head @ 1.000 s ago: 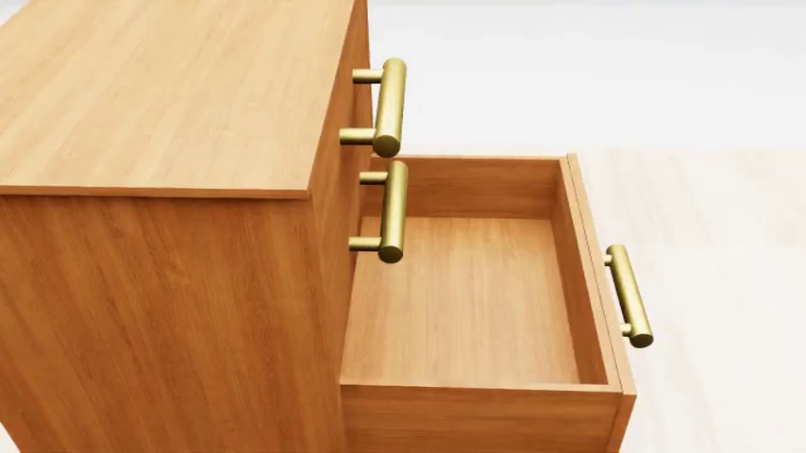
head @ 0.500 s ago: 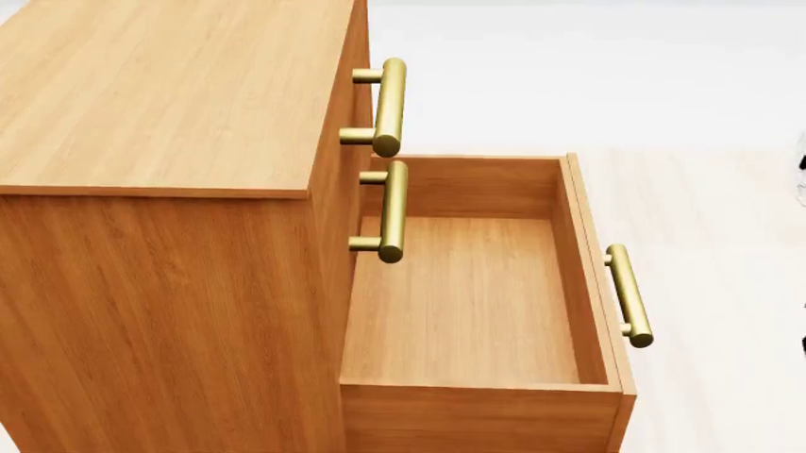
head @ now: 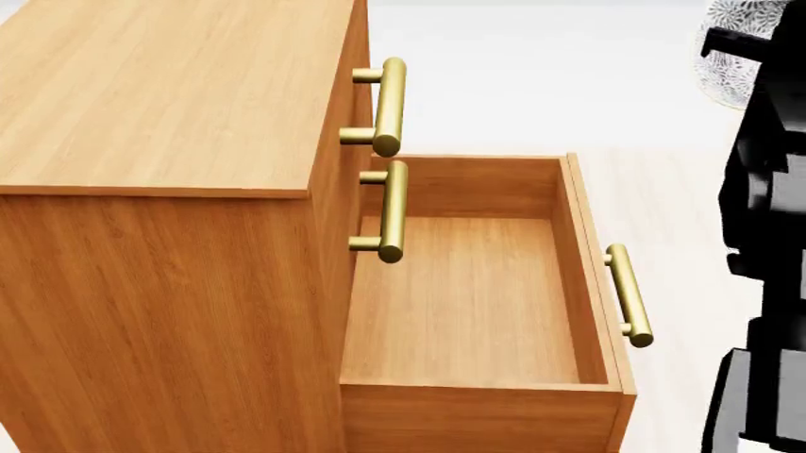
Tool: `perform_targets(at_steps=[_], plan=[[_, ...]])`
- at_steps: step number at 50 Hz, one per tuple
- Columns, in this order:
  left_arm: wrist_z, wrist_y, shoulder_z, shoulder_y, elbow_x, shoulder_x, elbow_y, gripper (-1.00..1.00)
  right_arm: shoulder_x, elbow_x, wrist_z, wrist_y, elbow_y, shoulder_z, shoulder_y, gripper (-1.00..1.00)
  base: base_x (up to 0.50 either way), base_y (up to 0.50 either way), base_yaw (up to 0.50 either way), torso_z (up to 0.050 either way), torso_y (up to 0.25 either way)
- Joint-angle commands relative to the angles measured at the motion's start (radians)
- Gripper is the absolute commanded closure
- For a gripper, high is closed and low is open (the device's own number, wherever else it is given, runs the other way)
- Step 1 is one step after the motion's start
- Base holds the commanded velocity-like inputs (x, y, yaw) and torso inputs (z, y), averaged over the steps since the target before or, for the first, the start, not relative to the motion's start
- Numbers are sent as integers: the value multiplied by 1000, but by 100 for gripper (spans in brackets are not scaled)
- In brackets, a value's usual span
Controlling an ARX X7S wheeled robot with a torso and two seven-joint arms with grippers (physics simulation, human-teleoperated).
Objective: Put the bowl in the bottom drawer of the cabinet and close it.
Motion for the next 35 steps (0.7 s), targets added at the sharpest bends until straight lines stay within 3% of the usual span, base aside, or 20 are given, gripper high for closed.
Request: perform_targets(at_steps=[1,3,35], plan=[[-1,1,1,-4,-3,-2,-4,-100,-74,-41,-69,-204,411,-62,222,100,0,0,0,0,0],[-2,-2,2,-3,-4,-3,0,-100,-90,-48,-77,-247,503,-65,260,100,0,0,0,0,0],[-10,-5,7,-3,-7,-9,8,-100,-178,-133,-181,-58,507,90,236,100,0,0,0,0,1]])
